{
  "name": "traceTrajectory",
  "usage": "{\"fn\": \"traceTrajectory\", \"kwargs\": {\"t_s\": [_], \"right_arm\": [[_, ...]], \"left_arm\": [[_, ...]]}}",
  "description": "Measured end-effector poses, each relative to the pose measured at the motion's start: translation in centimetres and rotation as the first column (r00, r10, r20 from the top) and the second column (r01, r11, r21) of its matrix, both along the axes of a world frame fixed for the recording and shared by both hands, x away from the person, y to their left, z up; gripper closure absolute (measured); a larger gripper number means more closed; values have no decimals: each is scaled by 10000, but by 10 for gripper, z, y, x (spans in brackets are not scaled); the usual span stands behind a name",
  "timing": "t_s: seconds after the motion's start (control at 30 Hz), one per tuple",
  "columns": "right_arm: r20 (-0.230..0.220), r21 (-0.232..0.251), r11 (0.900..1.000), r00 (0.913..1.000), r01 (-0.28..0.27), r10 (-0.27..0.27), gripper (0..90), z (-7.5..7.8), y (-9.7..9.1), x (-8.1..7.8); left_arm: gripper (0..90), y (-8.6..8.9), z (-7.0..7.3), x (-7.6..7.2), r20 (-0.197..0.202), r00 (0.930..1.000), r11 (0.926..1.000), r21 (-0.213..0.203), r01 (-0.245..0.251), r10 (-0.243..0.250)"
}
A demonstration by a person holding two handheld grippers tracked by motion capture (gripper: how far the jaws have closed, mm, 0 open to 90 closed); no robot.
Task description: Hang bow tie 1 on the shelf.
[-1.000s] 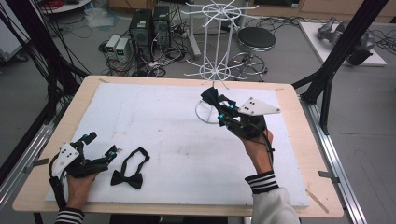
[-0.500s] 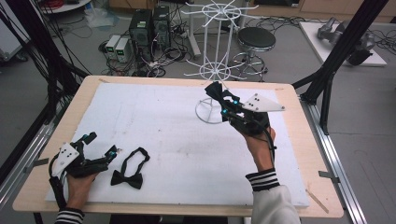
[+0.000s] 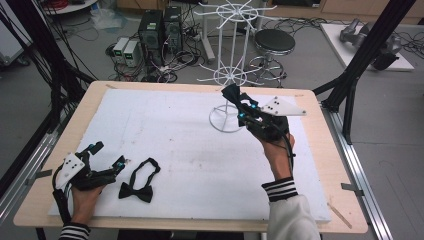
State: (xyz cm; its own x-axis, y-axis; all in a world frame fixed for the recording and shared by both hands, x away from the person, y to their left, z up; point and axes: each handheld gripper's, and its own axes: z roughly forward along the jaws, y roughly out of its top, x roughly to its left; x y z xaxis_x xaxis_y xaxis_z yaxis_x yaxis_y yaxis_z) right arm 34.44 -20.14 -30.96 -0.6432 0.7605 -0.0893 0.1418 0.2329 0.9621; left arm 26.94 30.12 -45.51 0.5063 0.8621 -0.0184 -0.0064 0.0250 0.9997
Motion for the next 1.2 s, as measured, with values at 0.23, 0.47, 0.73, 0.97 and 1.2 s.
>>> {"fn": "traceTrajectory", "kwargs": {"t_s": [0.23, 0.47, 0.73, 0.97, 1.2], "right_arm": [[-52, 117, 9999, 9999, 120, -119, 755, -2, 0, 5], [-89, 127, 9997, 9998, 192, -191, 755, 1, 0, 9], [-223, 117, 9995, 9994, 277, -274, 755, -2, 0, 14], [-316, 148, 9993, 9989, 343, -338, 755, -2, -1, 18], [-334, 124, 9993, 9988, 364, -360, 755, -1, 0, 21]], "left_arm": [[65, 0, 0, 0, 7, 10000, 10000, -6, -2, 2], [65, 0, 0, 0, 7, 10000, 10000, -11, 5, -5], [65, 0, 0, 0, 18, 10000, 10000, -18, 2, -2], [65, 0, 0, 0, 17, 10000, 10000, -17, -2, 2], [65, 0, 0, 0, 16, 10000, 10000, 4, 8, -8]]}}
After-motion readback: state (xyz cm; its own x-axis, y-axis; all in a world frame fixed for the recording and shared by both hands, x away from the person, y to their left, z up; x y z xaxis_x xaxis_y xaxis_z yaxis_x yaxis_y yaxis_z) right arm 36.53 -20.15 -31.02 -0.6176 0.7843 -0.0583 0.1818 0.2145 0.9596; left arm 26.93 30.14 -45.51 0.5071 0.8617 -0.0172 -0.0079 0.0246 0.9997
